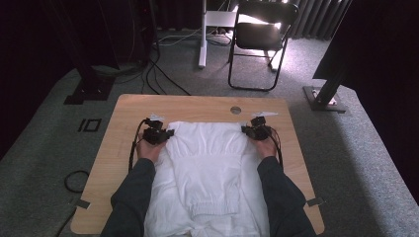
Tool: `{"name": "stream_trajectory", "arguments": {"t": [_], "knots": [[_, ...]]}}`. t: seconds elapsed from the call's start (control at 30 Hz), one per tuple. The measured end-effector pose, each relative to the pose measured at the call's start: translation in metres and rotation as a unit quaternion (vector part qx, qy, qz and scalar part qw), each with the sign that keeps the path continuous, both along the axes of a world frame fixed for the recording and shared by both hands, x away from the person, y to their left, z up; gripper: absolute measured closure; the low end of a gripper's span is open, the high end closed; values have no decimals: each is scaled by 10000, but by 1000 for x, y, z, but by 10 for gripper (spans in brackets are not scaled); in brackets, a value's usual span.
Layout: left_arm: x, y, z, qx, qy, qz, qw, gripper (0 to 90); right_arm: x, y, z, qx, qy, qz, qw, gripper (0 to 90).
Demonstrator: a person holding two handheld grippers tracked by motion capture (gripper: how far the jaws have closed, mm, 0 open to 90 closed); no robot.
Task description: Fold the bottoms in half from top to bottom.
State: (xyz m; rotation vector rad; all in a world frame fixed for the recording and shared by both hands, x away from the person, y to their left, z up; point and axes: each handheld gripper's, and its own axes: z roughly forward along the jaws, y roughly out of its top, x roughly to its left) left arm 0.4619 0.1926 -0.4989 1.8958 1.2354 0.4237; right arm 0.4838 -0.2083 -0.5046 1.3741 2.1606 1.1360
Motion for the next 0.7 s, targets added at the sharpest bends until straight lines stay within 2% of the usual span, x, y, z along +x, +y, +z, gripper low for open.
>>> {"name": "stream_trajectory", "arguments": {"t": [0.03, 0.07, 0.1, 0.13, 0.17, 0.2, 0.23, 0.27, 0.3, 0.33, 0.37, 0.4, 0.43, 0.5, 0.53, 0.57, 0.6, 0.63, 0.67, 0.7], "knots": [[0, 0, 0, 0, 0, 0, 10000, 802, 0, 0, 0, 0, 0, 0, 10000, 874], [-3, 2, 15, -93, -219, 7, 9997, 802, -4, 0, 14, -36, -224, 1, 9997, 873], [-3, 2, 15, -93, -219, 7, 9997, 802, -6, -2, 21, 11, -350, -4, 9994, 873], [-7, 4, 30, -167, -458, -23, 9988, 803, -8, -3, 28, 55, -437, -7, 9990, 874], [-7, 4, 30, -167, -458, -23, 9988, 803, -10, -4, 35, 89, -537, 3, 9985, 874], [-11, 5, 45, -238, -664, -39, 9975, 802, -12, -5, 42, 142, -637, 5, 9979, 873], [-11, 5, 45, -238, -664, -39, 9975, 802, -12, -5, 42, 142, -637, 5, 9979, 873], [-14, 6, 51, -265, -746, -63, 9968, 802, -18, -6, 54, 156, -849, 39, 9963, 873], [-17, 6, 55, -244, -822, -88, 9963, 802, -18, -6, 54, 156, -849, 39, 9963, 873], [-24, 6, 61, -276, -914, -165, 9953, 802, -25, -7, 62, 134, -962, 115, 9952, 873], [-24, 6, 61, -276, -914, -165, 9953, 802, -25, -7, 62, 134, -962, 115, 9952, 873], [-34, 6, 63, -264, -1006, -248, 9943, 801, -35, -8, 66, 66, -1055, 206, 9942, 873], [-34, 6, 63, -264, -1006, -248, 9943, 801, -35, -8, 66, 66, -1055, 206, 9942, 873], [-46, 8, 63, -319, -1096, -328, 9929, 801, -48, -11, 68, 72, -1164, 281, 9928, 872], [-61, 10, 63, -436, -1152, -413, 9915, 801, -63, -14, 67, 110, -1226, 350, 9918, 871], [-61, 10, 63, -436, -1152, -413, 9915, 801, -63, -14, 67, 110, -1226, 350, 9918, 871], [-79, 12, 61, -446, -1231, -518, 9900, 800, -79, -19, 64, 130, -1274, 433, 9908, 870], [-79, 12, 61, -446, -1231, -518, 9900, 799, -79, -19, 64, 130, -1274, 433, 9908, 870], [-97, 14, 57, -515, -1274, -599, 9887, 798, -96, -23, 58, 242, -1256, 502, 9905, 869], [-97, 14, 57, -515, -1274, -599, 9887, 797, -96, -23, 58, 242, -1256, 502, 9905, 869]]}}
